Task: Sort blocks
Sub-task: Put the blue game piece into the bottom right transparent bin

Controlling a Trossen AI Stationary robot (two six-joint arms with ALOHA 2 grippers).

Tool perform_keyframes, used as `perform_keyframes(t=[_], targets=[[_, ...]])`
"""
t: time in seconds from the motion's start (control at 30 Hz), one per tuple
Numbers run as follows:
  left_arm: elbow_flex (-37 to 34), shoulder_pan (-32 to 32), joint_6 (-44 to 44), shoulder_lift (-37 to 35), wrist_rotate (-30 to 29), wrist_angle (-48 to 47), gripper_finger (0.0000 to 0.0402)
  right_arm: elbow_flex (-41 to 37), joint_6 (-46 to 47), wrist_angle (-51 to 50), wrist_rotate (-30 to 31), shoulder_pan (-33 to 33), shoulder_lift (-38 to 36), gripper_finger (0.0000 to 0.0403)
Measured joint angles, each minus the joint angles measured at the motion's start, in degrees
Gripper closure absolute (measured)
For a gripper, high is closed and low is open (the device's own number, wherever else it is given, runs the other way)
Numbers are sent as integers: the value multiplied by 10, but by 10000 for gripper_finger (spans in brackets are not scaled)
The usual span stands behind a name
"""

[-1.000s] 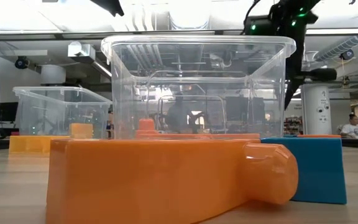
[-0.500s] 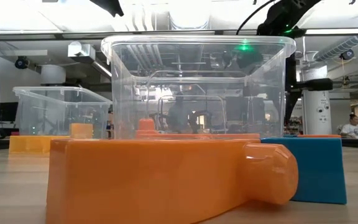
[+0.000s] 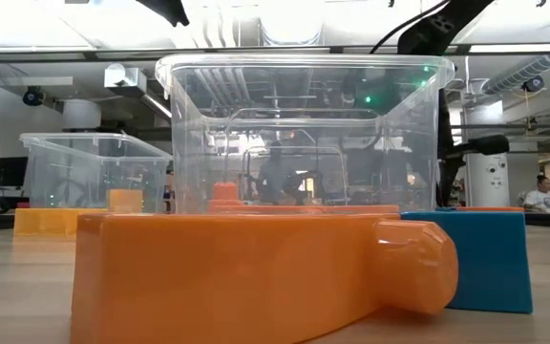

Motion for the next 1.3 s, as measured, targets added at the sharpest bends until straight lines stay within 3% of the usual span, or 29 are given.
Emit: perform_keyframes(t=[0.67, 1.0, 1.3], targets=[[-1, 0, -3, 0, 0, 0, 171, 36, -28, 0, -41, 6, -53, 390], [-1, 3, 10, 0, 0, 0, 171, 78, -179, 22, -38, 2, -57, 390], [-1, 8, 15, 0, -1, 2, 171, 83, -191, 47, -36, 5, -52, 390]])
